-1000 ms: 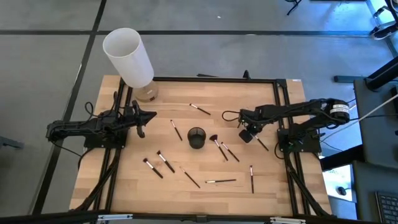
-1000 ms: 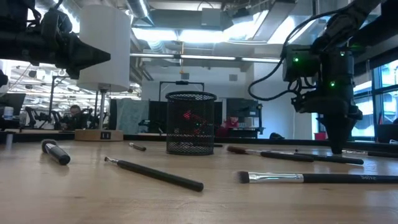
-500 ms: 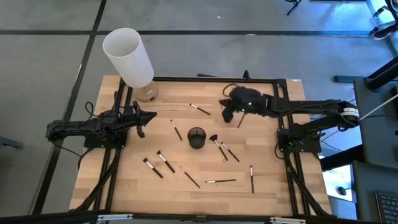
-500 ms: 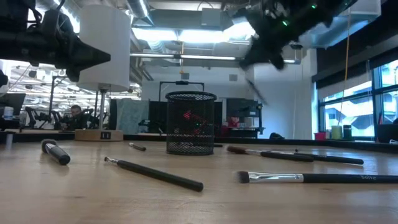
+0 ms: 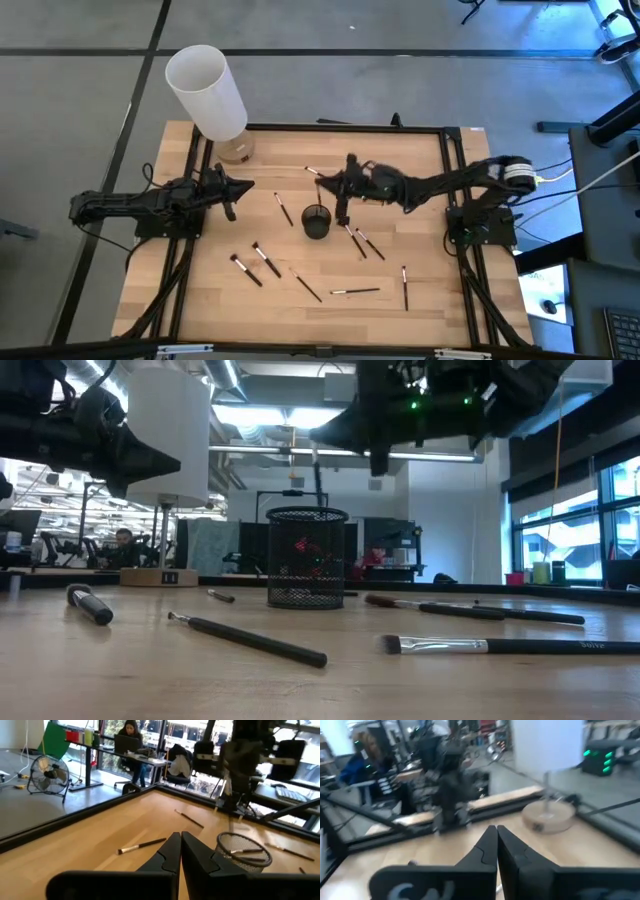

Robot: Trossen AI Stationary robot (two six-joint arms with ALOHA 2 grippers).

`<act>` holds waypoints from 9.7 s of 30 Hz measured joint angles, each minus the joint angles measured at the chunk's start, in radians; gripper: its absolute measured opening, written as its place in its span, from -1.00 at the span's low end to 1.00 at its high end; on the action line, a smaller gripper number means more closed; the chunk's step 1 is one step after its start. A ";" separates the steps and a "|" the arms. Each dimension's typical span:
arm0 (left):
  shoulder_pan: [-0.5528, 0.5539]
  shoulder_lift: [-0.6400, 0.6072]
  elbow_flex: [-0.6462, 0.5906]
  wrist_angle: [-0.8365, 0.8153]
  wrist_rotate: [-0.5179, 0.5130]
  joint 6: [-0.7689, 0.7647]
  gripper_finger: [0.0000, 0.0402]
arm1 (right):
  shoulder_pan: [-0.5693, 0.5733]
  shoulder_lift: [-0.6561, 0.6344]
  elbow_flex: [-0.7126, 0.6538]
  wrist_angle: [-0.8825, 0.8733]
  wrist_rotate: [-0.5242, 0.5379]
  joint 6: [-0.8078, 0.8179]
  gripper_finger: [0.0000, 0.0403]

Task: Sort items
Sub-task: Put the silver eyeshadow brush into the pen holder

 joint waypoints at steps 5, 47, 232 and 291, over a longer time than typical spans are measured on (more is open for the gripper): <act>0.000 0.032 0.000 0.000 -0.008 0.000 -0.96 | 0.050 0.078 0.000 0.028 0.000 0.008 -1.00; 0.000 0.262 0.000 0.008 -0.096 -0.032 -0.97 | -0.372 0.684 1.073 -1.314 -0.296 -0.122 -0.12; 0.000 0.306 0.000 0.000 0.000 -0.225 -0.97 | -0.186 -0.017 0.432 -0.930 -0.169 0.009 -0.98; -0.147 0.362 0.000 0.024 -0.133 -0.356 -0.97 | 0.143 -0.004 0.380 -0.911 0.457 0.029 -0.28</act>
